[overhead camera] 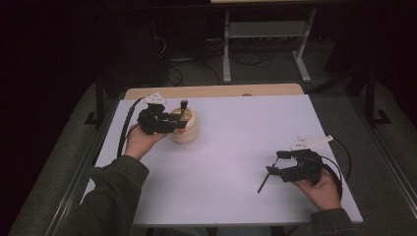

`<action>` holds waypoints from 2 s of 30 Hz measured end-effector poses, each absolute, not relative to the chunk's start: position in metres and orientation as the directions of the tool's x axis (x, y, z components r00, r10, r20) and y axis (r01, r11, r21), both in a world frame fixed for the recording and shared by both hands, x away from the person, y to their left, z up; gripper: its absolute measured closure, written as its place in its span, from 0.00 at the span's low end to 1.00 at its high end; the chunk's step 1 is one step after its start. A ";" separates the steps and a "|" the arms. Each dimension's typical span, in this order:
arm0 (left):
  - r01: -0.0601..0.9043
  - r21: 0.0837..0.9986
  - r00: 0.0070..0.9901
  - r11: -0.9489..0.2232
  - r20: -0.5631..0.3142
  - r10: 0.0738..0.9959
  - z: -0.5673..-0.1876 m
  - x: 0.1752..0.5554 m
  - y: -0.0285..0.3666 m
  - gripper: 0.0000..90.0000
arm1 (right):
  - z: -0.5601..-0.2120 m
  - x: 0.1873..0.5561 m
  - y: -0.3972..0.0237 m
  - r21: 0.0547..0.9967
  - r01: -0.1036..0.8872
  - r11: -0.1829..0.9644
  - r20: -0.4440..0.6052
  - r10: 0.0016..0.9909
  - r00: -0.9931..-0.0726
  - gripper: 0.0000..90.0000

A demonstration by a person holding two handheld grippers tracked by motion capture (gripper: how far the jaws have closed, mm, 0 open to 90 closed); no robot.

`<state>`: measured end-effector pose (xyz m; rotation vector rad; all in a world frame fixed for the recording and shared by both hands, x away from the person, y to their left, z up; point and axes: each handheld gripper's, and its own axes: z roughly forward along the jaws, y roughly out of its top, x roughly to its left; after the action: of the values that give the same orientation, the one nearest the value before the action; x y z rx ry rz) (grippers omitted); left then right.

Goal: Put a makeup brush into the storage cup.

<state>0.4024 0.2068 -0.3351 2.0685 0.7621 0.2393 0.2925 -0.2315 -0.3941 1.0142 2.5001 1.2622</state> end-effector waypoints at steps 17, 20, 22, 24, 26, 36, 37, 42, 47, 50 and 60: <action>0.398 0.804 0.818 -0.442 -0.094 0.567 -0.331 0.384 0.190 0.56 | -0.398 0.292 -0.240 0.747 0.532 0.400 0.156 0.672 -0.724 0.29; 0.383 0.804 0.829 -0.454 -0.083 0.553 -0.329 0.379 0.183 0.55 | -0.397 0.293 -0.244 0.752 0.538 0.381 0.160 0.686 -0.709 0.29; 0.380 0.805 0.837 -0.455 -0.089 0.541 -0.329 0.377 0.180 0.54 | -0.396 0.293 -0.247 0.757 0.538 0.371 0.161 0.692 -0.704 0.29; 0.379 0.803 0.842 -0.459 -0.095 0.530 -0.330 0.375 0.176 0.53 | -0.397 0.294 -0.249 0.757 0.545 0.361 0.168 0.698 -0.696 0.29; 0.370 0.804 0.850 -0.465 -0.092 0.518 -0.330 0.374 0.172 0.53 | -0.397 0.293 -0.250 0.748 0.561 0.356 0.179 0.705 -0.687 0.29; 0.359 0.797 0.872 -0.486 -0.100 0.480 -0.334 0.370 0.151 0.50 | -0.401 0.294 -0.252 0.729 0.569 0.380 0.166 0.709 -0.685 0.30; 0.357 0.798 0.873 -0.485 -0.100 0.478 -0.334 0.370 0.150 0.50 | -0.401 0.295 -0.253 0.730 0.567 0.382 0.163 0.708 -0.687 0.30; 0.354 0.797 0.880 -0.489 -0.108 0.462 -0.336 0.368 0.142 0.49 | -0.402 0.294 -0.256 0.723 0.573 0.385 0.162 0.711 -0.684 0.30; 0.359 0.789 0.885 -0.498 -0.119 0.450 -0.338 0.364 0.133 0.48 | -0.402 0.294 -0.257 0.716 0.583 0.385 0.164 0.719 -0.676 0.30; 0.355 0.787 0.889 -0.504 -0.117 0.443 -0.340 0.363 0.128 0.47 | -0.403 0.294 -0.258 0.716 0.578 0.391 0.155 0.718 -0.679 0.31; 0.364 0.782 0.897 -0.506 -0.148 0.417 -0.345 0.360 0.115 0.46 | -0.405 0.294 -0.258 0.706 0.586 0.399 0.149 0.725 -0.673 0.31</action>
<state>0.3597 0.1147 -0.3447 2.1504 0.5581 0.0735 0.2942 -0.2583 -0.4047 1.1711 2.4699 1.1329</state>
